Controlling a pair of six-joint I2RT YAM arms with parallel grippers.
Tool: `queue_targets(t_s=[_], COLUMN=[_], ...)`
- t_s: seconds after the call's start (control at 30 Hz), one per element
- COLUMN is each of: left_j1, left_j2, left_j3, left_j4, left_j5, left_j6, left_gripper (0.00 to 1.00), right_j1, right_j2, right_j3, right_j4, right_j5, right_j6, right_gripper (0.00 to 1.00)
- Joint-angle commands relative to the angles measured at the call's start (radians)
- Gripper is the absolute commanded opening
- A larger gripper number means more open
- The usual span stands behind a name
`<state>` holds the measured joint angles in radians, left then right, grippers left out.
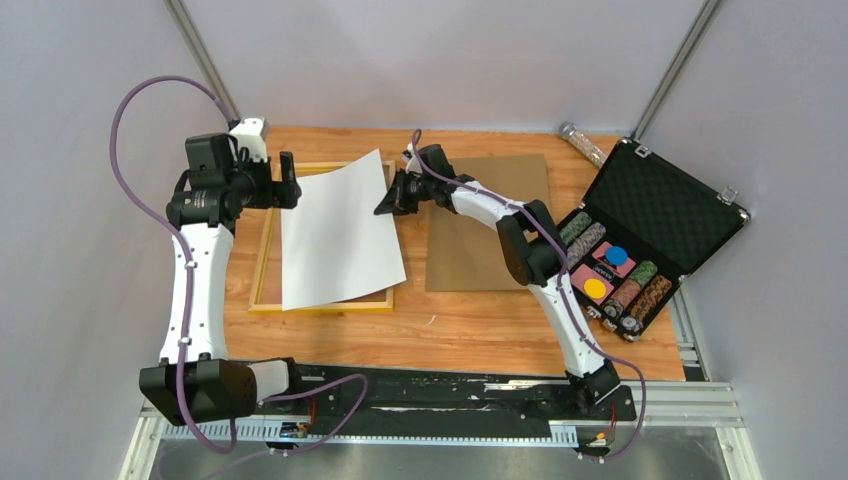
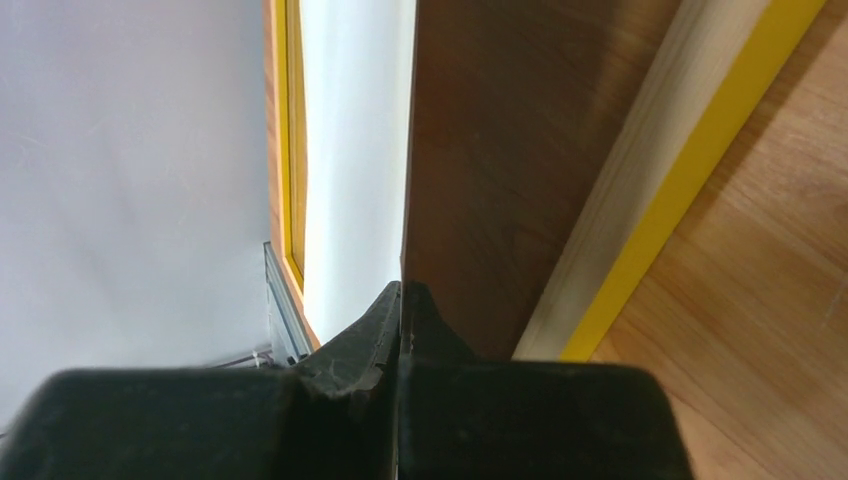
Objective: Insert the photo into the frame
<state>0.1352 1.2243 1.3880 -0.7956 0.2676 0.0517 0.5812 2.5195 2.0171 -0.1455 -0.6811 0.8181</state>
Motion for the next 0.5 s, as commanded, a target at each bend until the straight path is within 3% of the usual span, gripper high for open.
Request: queue_targets(t_s=[0.0,0.47], left_j1=[0.001,0.012], left_j2=[0.014,0.169], left_j3=[-0.013,-0.069], left_j4=[0.012,0.016], left_j5=[-0.078,-0.137], left_j6=[0.011,0.014], left_gripper=[1.00,1.00], right_j1=[0.002,0.053], right_j2=[0.030,0.124], right_j3=[0.062,0.201], right_j4=[0.081,0.071], right_j5=[0.003,0.015], right_j6=[0.074,0.125], right_gripper=[0.00,0.00])
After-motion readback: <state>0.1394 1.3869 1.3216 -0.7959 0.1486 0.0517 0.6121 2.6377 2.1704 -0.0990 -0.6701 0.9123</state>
